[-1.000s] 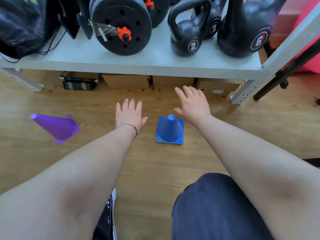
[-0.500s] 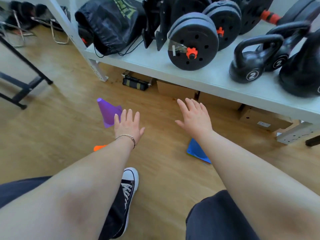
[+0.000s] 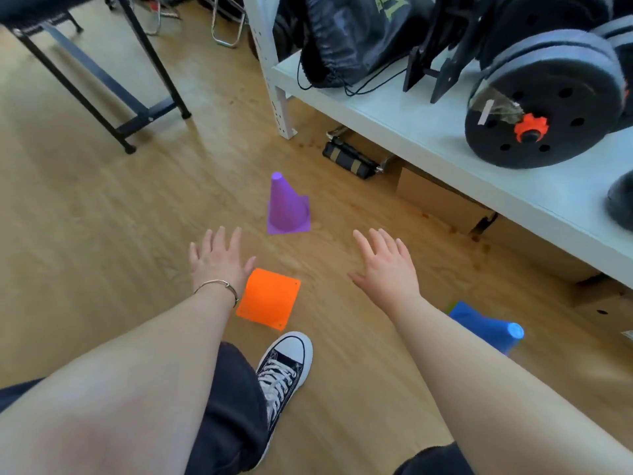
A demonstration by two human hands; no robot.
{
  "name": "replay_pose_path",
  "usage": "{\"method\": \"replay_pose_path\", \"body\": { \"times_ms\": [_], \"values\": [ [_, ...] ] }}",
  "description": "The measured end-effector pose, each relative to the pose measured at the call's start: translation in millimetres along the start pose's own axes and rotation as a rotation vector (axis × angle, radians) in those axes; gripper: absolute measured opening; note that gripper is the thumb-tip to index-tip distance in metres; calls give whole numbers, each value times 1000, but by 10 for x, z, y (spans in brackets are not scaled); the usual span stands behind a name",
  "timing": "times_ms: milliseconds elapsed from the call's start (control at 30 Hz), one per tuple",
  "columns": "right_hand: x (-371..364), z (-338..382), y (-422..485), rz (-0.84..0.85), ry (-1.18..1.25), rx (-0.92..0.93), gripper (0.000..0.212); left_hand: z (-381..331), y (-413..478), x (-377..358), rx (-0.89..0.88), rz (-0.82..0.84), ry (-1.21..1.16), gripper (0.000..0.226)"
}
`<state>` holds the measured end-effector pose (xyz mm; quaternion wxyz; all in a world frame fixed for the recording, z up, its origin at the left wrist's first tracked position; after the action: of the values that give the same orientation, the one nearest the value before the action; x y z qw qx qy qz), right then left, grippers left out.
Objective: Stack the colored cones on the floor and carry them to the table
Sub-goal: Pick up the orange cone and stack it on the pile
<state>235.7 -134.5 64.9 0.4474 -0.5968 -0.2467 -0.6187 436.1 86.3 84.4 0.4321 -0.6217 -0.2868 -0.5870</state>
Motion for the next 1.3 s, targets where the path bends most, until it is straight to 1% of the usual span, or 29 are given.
{"method": "replay_pose_path", "body": {
  "times_ms": [133, 200, 300, 433, 567, 633, 767, 833, 933, 1067, 1167, 1300],
  "values": [
    [-238, 344, 184, 35, 19, 57, 80, 382, 25, -142, 109, 20, -14, 64],
    [-386, 538, 268, 68, 16, 96, 81, 558, 36, -288, 156, 59, 1, 65],
    [-576, 801, 391, 117, 9, 147, 81, 694, 57, -591, 165, 149, -4, 69],
    [-772, 1022, 526, 154, 4, 172, 83, 709, 86, -1079, 96, 295, -39, 73],
    [-1029, 1089, 561, 221, 18, 158, 81, 681, 146, -1505, 26, 439, -89, 77],
    [-1206, 1104, 572, 293, 59, 122, 82, 636, 169, -1637, -24, 482, -115, 78],
    [-1525, 1150, 621, 499, 225, 24, 83, 537, 241, -1757, -104, 534, -195, 81],
    [-1602, 1202, 652, 557, 285, 9, 82, 451, 283, -1758, -152, 559, -232, 80],
    [-1635, 1248, 693, 557, 308, -19, 77, 316, 325, -1725, -205, 564, -272, 80],
    [-1601, 1145, 716, 537, 294, -58, 71, 128, 335, -1680, -184, 585, -334, 79],
    [-1501, 917, 673, 523, 340, -106, 78, -88, 340, -1565, -201, 586, -389, 79],
    [-1245, 517, 528, 466, 418, -162, 80, -434, 313, -1360, -236, 571, -500, 79]
  ]
}}
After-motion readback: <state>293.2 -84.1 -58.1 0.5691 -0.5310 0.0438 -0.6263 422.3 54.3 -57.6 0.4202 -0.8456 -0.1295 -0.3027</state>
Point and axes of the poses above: each hand's wrist, its own y-axis towards the middle knuckle, its own x-axis out of the back of the hand, z = x × y, the point moved 7 cm from there along y, towards the middle knuckle, and after that the axes turned 9 degrees about z, right-handed, at the moved point
